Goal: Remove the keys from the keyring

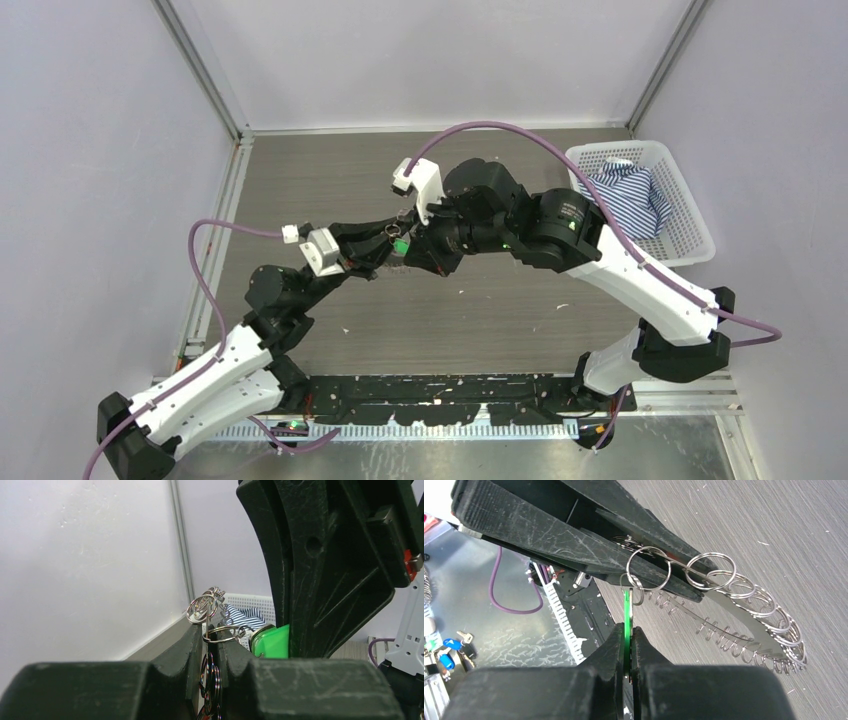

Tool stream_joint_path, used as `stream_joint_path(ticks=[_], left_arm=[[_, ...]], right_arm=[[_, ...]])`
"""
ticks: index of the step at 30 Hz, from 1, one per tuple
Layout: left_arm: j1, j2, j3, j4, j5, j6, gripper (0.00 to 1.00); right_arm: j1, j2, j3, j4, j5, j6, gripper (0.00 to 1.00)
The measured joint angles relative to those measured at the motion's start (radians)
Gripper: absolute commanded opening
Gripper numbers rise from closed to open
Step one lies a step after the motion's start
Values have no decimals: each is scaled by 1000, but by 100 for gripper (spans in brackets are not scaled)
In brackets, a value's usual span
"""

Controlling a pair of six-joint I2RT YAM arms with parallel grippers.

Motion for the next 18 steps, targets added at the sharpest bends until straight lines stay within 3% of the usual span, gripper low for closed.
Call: stream_joint_path(ticks=[18], left_arm=[[0,-25,10,-37,114,7,0]], right_arm=[[18,4,23,-40,14,-36,1]])
